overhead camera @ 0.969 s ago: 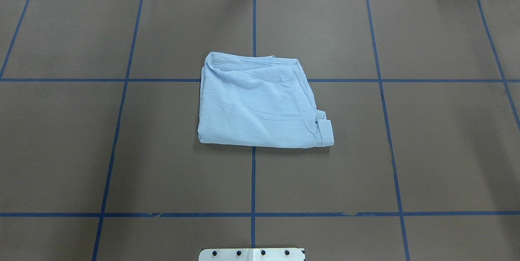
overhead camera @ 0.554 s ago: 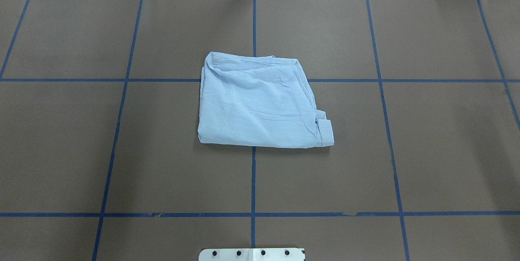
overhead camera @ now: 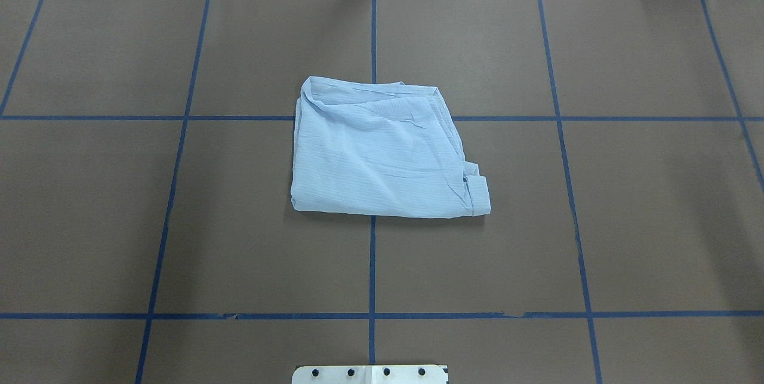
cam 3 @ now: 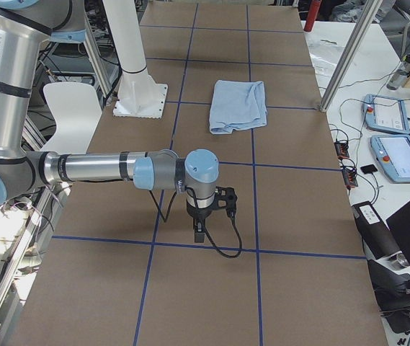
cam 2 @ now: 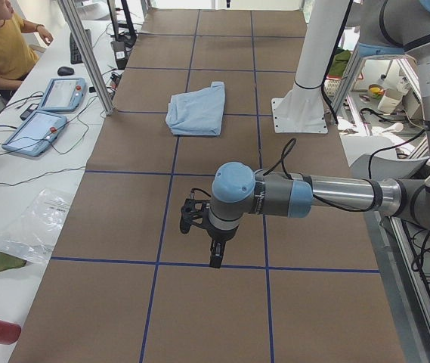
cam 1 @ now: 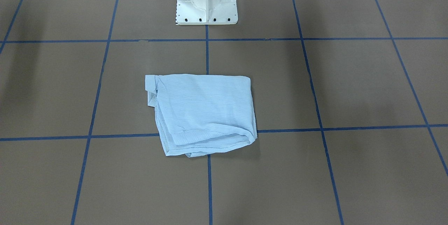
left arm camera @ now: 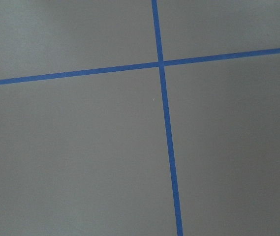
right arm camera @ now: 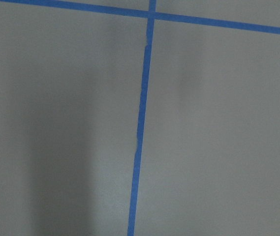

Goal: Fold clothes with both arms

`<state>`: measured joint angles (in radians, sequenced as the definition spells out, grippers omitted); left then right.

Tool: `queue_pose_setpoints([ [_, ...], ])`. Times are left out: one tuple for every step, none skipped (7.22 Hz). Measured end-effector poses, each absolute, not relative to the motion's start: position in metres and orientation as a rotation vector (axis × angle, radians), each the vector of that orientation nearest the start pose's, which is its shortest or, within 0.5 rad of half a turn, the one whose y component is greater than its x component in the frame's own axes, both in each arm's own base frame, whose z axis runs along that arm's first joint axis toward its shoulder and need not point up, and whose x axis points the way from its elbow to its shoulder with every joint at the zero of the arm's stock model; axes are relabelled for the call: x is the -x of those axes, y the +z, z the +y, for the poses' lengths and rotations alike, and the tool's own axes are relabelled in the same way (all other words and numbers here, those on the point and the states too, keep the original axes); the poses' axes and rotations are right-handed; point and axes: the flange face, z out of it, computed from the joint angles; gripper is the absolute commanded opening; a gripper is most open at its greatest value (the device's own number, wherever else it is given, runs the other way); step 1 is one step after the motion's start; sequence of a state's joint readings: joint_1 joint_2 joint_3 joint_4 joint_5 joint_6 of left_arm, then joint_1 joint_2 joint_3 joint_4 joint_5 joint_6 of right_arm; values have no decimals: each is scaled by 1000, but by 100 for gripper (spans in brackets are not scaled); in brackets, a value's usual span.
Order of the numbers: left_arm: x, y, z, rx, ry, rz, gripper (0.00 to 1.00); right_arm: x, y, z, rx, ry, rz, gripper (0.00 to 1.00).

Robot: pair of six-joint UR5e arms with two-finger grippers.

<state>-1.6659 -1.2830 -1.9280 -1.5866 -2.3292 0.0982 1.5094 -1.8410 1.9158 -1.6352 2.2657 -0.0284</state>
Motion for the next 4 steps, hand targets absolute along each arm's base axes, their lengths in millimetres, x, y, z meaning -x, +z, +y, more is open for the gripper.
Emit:
queue_pose_setpoints([
  [100,614,-367,-139,29,745,100,-46,618,-382,0,-90,-696,100],
  [101,621,-367,-127,24,741,100,-46,618,-382,1,-89,-696,100],
  [101,626,-366,-117,20,738,100,-46,619,-382,4,-88,-696,100],
  [101,632,-366,-107,17,737,100,-46,621,-382,7,-86,-695,100],
])
